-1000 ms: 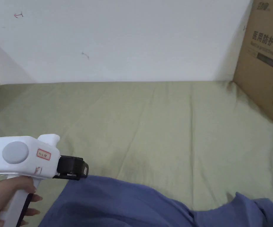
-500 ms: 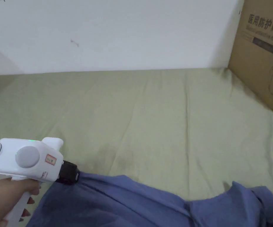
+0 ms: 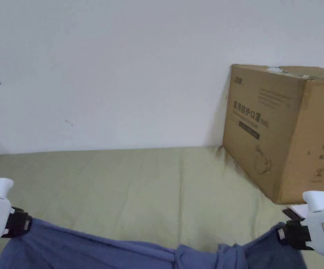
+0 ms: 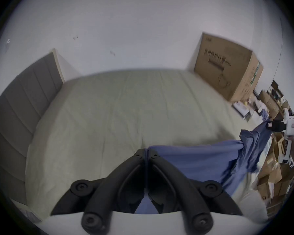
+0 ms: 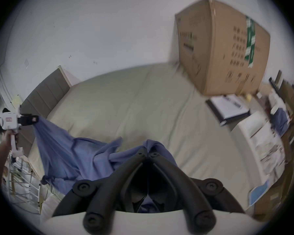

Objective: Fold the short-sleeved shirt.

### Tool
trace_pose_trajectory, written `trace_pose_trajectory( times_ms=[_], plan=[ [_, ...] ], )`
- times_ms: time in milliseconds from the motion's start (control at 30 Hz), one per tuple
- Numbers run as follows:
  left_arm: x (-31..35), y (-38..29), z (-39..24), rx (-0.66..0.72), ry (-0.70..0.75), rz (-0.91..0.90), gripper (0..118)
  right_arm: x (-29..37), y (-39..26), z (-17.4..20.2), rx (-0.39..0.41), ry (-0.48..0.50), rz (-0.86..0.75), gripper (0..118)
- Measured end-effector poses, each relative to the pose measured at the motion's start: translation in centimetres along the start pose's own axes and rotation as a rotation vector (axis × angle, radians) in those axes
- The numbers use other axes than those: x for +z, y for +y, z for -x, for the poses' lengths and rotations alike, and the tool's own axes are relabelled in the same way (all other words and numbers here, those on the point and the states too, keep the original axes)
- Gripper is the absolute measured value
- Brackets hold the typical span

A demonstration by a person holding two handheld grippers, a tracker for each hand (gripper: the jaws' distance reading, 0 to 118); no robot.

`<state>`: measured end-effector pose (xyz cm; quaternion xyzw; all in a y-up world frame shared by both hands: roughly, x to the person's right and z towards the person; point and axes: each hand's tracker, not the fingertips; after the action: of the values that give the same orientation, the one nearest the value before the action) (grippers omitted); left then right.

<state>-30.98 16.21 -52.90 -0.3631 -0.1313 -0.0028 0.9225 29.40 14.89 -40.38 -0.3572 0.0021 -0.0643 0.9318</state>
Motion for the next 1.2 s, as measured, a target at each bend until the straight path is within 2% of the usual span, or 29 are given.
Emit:
trace_pose_trajectory(
  times_ms=[167,267,433,533,633,767,967,1200],
  plan=[
    [10.3,3.2,-0.5,0.048,-0.040,-0.185,1,7.6,4.5,0.1,-0.060,0.031,-0.169,0],
    [15.3,4.8,-1.5,0.029,-0.016,-0.290,1,11.6,7.2,0.6,-0.061,0.005,-0.253,0],
    [19.5,7.6,-1.8,0.079,-0.038,-0.409,1,15.2,12.4,0.5,-0.091,0.032,-0.352,0],
    [20.3,8.9,-3.3,0.087,-0.020,-0.427,1,16.3,15.7,1.4,-0.069,0.021,-0.390,0],
    [20.3,10.7,-3.7,0.107,-0.003,-0.446,1,16.8,19.0,2.3,-0.006,-0.002,-0.438,0],
    [19.0,13.3,-3.9,0.128,-0.009,-0.456,1,16.3,24.3,2.6,0.018,-0.039,-0.484,0],
    [13.6,18.4,-4.0,0.081,0.033,-0.470,1,14.5,31.4,5.0,0.066,-0.160,-0.589,0],
    [8.4,22.0,-3.7,0.137,0.066,-0.537,1,11.1,36.1,7.4,0.103,-0.257,-0.717,0]
  ],
)
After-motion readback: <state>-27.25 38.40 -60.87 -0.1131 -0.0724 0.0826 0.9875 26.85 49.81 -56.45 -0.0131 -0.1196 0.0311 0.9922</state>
